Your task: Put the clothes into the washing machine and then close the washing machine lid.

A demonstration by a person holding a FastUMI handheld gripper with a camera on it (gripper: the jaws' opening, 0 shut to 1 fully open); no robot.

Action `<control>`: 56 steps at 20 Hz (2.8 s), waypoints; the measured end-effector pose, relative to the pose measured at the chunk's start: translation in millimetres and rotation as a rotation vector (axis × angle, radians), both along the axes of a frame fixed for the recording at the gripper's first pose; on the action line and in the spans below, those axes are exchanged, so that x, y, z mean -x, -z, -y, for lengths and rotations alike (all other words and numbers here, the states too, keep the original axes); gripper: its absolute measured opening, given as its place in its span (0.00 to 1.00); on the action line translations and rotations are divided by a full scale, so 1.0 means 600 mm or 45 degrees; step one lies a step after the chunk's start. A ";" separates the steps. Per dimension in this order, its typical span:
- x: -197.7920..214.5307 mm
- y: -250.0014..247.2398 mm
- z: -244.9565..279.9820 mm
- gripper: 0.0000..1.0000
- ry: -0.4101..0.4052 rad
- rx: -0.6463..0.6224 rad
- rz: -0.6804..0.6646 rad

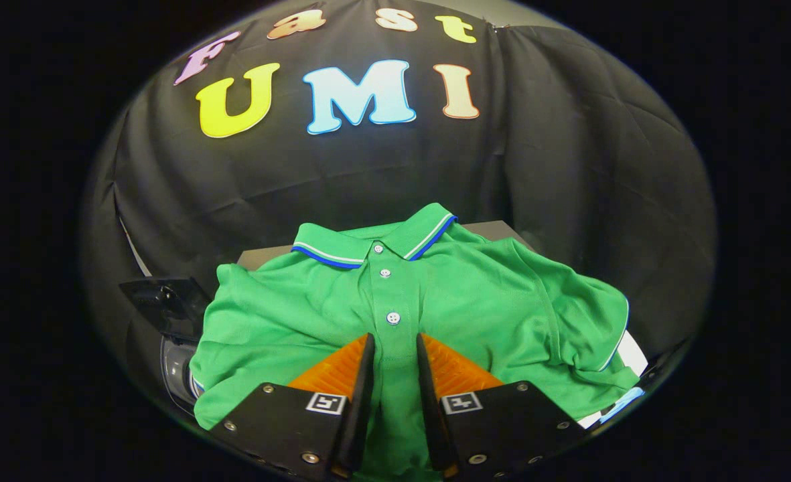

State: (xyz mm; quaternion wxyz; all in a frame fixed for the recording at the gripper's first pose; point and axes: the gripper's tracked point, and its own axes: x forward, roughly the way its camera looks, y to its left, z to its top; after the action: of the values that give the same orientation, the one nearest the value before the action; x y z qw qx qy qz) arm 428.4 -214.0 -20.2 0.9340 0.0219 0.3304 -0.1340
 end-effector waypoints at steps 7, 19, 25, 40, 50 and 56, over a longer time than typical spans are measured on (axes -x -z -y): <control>0.000 -0.013 0.000 0.01 -0.033 0.093 -0.045; -0.012 -0.165 -0.026 0.00 -0.023 0.138 0.182; -0.006 -0.222 -0.063 0.00 -0.023 0.133 0.283; 0.036 -0.250 -0.227 0.00 0.052 0.205 0.276; 0.036 -0.254 -0.455 0.00 -0.025 0.138 0.306; 0.031 -0.240 -0.571 0.00 -0.114 0.154 0.301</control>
State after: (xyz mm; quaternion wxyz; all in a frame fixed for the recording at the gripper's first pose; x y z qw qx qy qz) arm 409.7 128.6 124.0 0.9710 -0.0335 0.2102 -0.1085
